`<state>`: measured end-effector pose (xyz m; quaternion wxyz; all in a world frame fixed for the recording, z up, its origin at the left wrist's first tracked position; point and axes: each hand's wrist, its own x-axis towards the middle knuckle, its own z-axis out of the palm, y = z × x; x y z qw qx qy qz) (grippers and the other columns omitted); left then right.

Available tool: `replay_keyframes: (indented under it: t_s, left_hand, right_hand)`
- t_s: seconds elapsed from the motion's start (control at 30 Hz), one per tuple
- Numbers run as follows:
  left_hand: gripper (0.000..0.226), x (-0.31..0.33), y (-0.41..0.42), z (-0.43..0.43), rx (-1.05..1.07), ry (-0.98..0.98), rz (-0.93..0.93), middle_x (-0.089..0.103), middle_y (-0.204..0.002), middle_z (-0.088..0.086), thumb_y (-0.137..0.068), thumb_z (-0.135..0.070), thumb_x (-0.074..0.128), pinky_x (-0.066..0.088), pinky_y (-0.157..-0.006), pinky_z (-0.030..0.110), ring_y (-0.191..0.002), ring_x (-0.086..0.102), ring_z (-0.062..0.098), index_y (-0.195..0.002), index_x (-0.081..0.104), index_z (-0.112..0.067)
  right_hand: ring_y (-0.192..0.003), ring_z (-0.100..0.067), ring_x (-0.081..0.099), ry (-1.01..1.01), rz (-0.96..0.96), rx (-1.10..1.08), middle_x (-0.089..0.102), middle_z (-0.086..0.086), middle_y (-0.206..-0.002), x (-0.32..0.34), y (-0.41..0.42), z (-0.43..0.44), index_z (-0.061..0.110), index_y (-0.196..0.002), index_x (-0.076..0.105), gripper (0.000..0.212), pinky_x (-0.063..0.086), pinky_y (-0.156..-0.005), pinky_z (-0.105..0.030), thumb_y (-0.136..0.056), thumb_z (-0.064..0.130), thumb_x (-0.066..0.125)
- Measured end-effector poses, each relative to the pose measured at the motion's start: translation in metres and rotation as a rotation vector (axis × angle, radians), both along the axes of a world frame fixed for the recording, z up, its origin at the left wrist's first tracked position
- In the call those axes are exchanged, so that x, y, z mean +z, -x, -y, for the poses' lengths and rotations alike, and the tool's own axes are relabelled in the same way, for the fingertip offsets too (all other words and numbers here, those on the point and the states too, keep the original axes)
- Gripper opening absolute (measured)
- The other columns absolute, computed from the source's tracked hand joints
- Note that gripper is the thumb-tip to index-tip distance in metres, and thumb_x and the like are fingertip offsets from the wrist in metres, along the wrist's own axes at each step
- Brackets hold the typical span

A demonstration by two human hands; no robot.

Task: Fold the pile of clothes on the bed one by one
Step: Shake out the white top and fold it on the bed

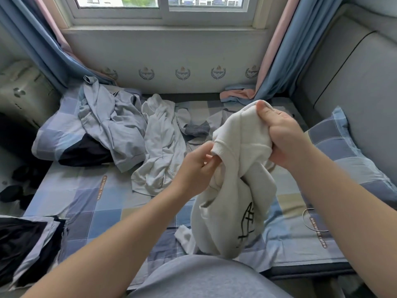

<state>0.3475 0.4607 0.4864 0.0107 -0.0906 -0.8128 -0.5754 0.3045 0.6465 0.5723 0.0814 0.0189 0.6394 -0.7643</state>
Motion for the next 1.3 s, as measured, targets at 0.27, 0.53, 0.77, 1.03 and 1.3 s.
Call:
replay_keyframes:
  t_s: [0.27,0.53,0.77,1.03,1.3]
  left_hand:
    - [0.023,0.036,0.033,0.039,0.174,-0.015,0.112,0.043,-0.066,0.001,-0.098,-0.012,0.050,0.028,-0.052,0.029,-0.060,0.037,0.013,-0.076,0.054,-0.006]
    - [0.020,0.045,0.040,0.023,0.321,-0.097,0.141,0.044,-0.070,0.005,-0.098,-0.007,0.045,0.034,-0.059,0.032,-0.067,0.042,0.018,-0.079,0.053,-0.008]
    - [0.015,0.057,0.040,0.019,0.379,-0.363,0.204,0.047,-0.080,0.010,-0.093,-0.016,0.045,0.037,-0.066,0.037,-0.075,0.044,0.023,-0.083,0.054,-0.010]
    - [0.016,0.047,0.045,0.059,0.516,-0.352,0.201,0.049,-0.079,0.009,-0.082,-0.028,0.048,0.043,-0.068,0.040,-0.077,0.048,0.024,-0.072,0.055,-0.018]
    - [0.032,0.033,0.025,0.048,-0.189,0.620,0.572,0.061,-0.109,-0.009,-0.089,-0.044,0.072,0.047,-0.082,0.027,-0.100,0.055,0.012,-0.112,0.056,-0.028]
  right_hand:
    - [-0.095,-0.027,0.067,0.009,0.147,-0.344,0.070,-0.017,-0.113,-0.029,0.034,-0.040,0.009,-0.117,0.067,0.026,0.058,-0.073,-0.039,-0.102,0.026,0.056]
    - [-0.106,-0.017,0.067,-0.445,0.107,0.258,0.066,0.000,-0.120,-0.086,-0.025,0.014,0.023,-0.122,0.057,0.032,0.058,-0.087,-0.038,-0.094,0.035,0.067]
    - [-0.098,-0.015,0.063,-0.753,0.174,0.292,0.065,0.008,-0.104,-0.147,-0.036,0.053,0.025,-0.108,0.058,0.028,0.053,-0.084,-0.038,-0.086,0.041,0.066]
    - [-0.068,-0.023,0.053,-0.810,0.104,0.147,0.054,-0.002,-0.059,-0.143,0.004,0.008,0.016,-0.065,0.060,0.034,0.040,-0.055,-0.027,-0.086,-0.010,0.052]
    - [-0.065,-0.019,0.054,-0.456,-0.095,0.341,0.062,-0.007,-0.075,-0.031,0.022,0.003,0.004,-0.097,0.072,0.024,0.040,-0.055,-0.027,-0.099,0.025,0.061]
